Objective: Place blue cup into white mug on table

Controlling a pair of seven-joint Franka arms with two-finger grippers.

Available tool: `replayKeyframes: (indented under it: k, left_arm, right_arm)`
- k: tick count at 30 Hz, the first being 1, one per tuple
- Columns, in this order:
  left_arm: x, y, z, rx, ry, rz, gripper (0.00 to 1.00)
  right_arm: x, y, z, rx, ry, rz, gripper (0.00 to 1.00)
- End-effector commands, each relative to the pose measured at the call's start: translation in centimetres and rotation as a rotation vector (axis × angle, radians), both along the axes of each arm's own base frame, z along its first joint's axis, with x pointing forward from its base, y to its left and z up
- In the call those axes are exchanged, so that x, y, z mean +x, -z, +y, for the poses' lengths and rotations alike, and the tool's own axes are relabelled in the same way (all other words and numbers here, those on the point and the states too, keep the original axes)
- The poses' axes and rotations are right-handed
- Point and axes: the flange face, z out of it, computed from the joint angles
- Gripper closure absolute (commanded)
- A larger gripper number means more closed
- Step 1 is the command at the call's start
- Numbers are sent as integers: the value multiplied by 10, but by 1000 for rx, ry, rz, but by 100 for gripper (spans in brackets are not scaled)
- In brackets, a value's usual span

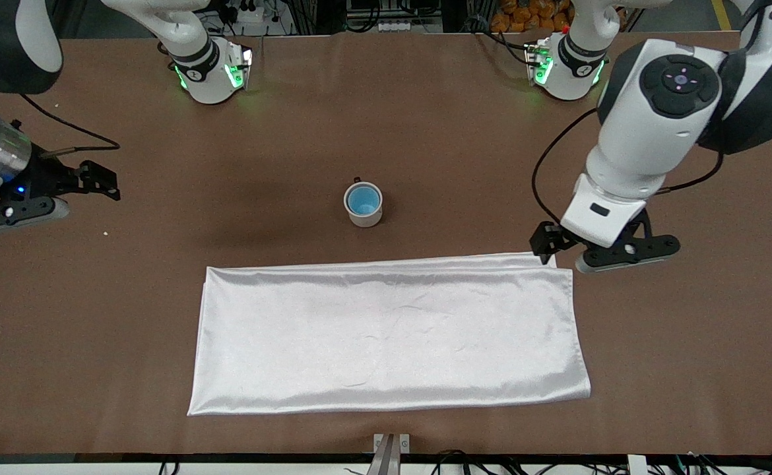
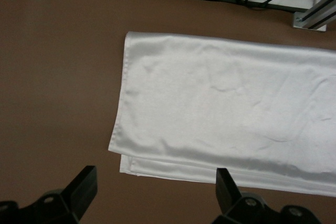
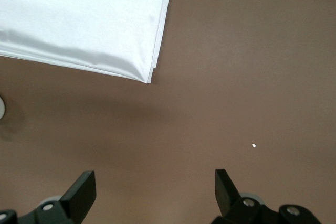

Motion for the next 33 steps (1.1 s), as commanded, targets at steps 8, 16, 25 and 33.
replayKeyframes:
  k: [8,16,25,33]
  left_arm:
    - [10,-5,92,47,97,78,0]
    - [10,-14,122,49,124,80,0]
    - [0,-36,140,-29,79,84,0]
    - [-5,-46,155,-24,56,85,0]
  right_arm:
    - [-2,-78,-7,-5,12,-63,0]
    - [-2,-84,-14,-5,24,-73,0]
    - [-2,-83,-14,-14,23,-73,0]
    - [-2,-84,-11,-18,108,-73,0]
